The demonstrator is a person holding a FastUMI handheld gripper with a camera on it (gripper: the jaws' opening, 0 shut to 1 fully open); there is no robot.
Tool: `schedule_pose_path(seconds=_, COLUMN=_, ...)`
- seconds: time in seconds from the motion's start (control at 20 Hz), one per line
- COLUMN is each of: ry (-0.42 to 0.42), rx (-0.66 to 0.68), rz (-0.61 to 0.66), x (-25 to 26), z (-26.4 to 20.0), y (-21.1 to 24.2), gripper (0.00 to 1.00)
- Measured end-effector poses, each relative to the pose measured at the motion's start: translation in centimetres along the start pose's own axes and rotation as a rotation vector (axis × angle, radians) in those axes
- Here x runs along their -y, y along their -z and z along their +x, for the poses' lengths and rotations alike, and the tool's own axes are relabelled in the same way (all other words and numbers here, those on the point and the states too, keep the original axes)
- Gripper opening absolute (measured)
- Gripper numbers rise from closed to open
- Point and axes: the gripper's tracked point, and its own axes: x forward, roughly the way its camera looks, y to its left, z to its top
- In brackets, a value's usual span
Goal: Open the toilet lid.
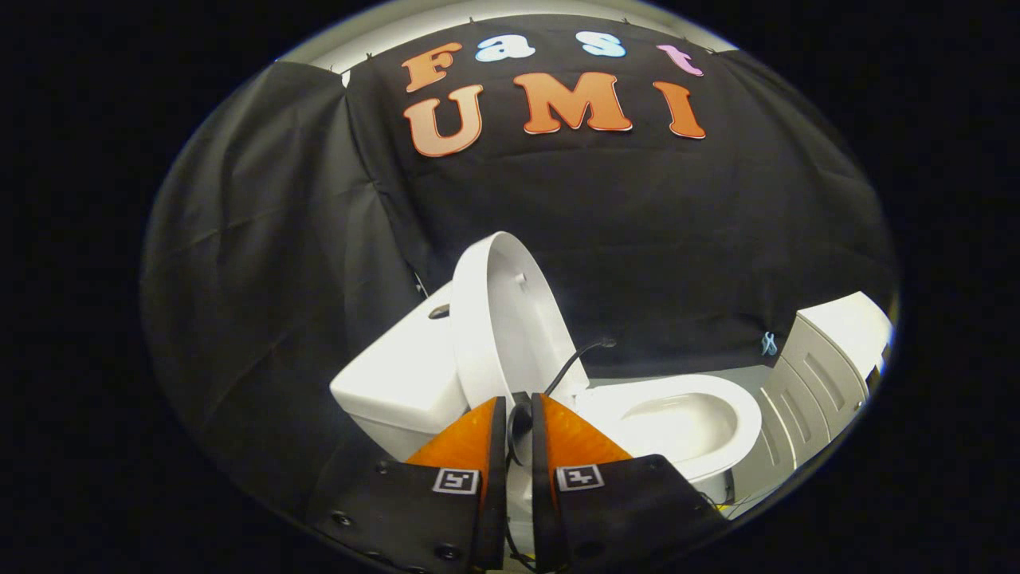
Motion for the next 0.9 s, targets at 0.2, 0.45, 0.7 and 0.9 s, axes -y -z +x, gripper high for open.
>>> schedule_pose_path(seconds=0.2, ry=-0.033, rx=0.065, rz=-0.016, x=-0.5, z=-2.9, y=-4.3, gripper=0.64)
schedule_pose_path(seconds=0.45, ry=-0.064, rx=0.157, rz=0.026, x=0.7, z=-7.4, y=-10.0, gripper=0.98)
schedule_pose_path(seconds=0.7, ry=-0.075, rx=0.241, rz=0.061, x=3.3, z=-12.5, y=-15.5, gripper=0.98)
schedule_pose_path(seconds=0.9, ry=-0.067, rx=0.291, rz=0.042, x=5.9, z=-16.8, y=-18.9, gripper=0.98)
